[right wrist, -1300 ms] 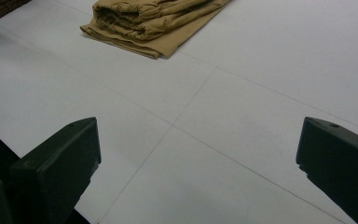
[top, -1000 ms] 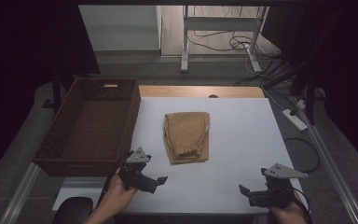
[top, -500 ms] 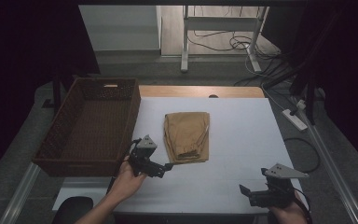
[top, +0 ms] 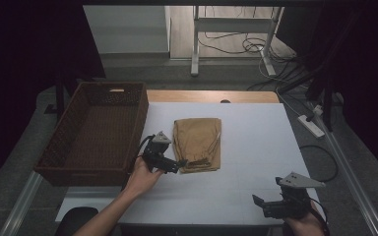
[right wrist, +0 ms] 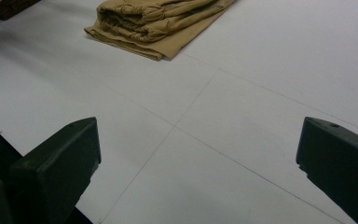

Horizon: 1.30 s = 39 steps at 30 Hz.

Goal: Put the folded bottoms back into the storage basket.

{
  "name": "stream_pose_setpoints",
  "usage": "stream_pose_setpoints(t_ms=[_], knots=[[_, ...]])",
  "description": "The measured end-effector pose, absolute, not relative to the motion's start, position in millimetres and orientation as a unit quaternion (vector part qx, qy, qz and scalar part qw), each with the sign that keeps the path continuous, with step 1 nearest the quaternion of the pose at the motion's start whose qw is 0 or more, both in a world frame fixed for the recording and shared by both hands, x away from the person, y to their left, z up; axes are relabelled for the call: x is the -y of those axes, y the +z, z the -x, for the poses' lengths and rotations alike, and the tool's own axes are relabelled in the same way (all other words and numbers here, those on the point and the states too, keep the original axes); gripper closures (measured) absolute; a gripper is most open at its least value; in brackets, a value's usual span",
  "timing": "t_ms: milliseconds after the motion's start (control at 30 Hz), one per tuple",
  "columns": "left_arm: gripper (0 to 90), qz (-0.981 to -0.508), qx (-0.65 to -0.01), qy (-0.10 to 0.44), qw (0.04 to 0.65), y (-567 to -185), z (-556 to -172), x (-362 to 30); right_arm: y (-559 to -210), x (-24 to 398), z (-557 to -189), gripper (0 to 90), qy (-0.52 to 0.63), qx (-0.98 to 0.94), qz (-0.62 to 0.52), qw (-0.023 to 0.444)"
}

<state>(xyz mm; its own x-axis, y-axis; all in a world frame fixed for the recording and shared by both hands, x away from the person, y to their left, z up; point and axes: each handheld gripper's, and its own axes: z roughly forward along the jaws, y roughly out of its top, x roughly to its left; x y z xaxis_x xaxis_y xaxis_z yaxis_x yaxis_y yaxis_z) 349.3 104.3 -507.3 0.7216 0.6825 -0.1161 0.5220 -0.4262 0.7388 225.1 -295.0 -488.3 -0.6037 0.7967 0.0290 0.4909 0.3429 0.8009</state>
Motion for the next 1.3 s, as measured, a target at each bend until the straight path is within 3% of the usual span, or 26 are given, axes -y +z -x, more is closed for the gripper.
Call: stream_pose_setpoints(t_ms=[1300], knots=[[0.0, -0.827, -0.411, 0.112, 0.367, -524.8, -462.2, -88.0, -488.5, 296.6, -225.4, 0.6, 0.411, -0.796, -0.405, 0.183]])
